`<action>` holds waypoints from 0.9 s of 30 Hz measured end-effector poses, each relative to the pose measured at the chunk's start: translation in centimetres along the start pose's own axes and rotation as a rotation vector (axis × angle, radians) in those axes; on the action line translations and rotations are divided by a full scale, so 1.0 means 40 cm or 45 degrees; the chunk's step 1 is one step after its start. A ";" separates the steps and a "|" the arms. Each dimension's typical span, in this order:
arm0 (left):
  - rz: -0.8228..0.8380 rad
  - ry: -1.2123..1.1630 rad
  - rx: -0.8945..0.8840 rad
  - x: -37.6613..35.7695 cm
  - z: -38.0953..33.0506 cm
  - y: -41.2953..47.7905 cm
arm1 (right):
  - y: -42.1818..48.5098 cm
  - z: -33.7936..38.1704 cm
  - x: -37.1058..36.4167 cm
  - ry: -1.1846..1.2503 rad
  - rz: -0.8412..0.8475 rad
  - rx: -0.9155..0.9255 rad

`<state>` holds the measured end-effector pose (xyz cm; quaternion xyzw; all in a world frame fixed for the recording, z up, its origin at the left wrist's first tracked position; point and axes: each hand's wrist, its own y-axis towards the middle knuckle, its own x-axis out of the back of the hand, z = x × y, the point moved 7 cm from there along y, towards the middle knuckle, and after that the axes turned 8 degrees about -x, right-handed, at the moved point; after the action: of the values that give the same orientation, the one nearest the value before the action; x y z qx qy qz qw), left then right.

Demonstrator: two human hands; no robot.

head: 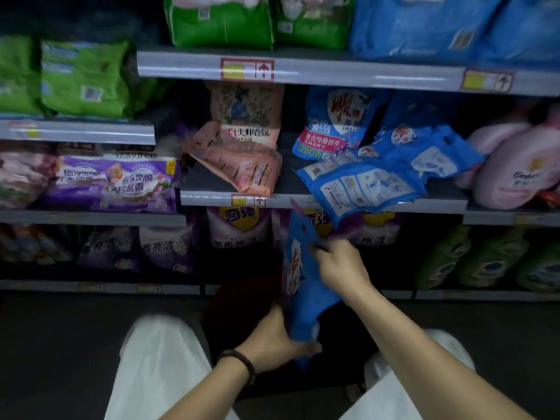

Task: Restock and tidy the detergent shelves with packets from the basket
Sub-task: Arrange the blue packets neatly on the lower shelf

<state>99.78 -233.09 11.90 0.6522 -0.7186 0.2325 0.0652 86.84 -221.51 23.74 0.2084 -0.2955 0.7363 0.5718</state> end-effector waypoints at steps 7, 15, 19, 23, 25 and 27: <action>-0.897 -0.135 -0.063 0.094 -0.110 -0.047 | -0.052 0.176 0.082 0.275 -0.136 0.192; -1.149 -0.486 0.001 0.181 -0.154 0.006 | -0.072 0.103 0.075 0.624 -0.010 0.257; -1.221 -0.580 -0.106 0.235 -0.234 0.072 | -0.074 0.058 0.072 -0.082 -0.248 0.484; -1.211 -0.738 -0.149 0.286 -0.310 0.130 | -0.071 0.080 0.086 -0.193 -0.368 0.581; -1.197 -0.823 -0.149 0.302 -0.339 0.145 | -0.074 0.116 0.107 -0.210 -0.411 0.632; -1.193 -0.848 -0.150 0.321 -0.370 0.146 | -0.087 0.161 0.130 -0.292 -0.483 0.677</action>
<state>89.21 -238.31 28.61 0.9341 -0.3465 -0.0796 -0.0323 88.66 -221.49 32.53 0.4828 -0.1117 0.6398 0.5874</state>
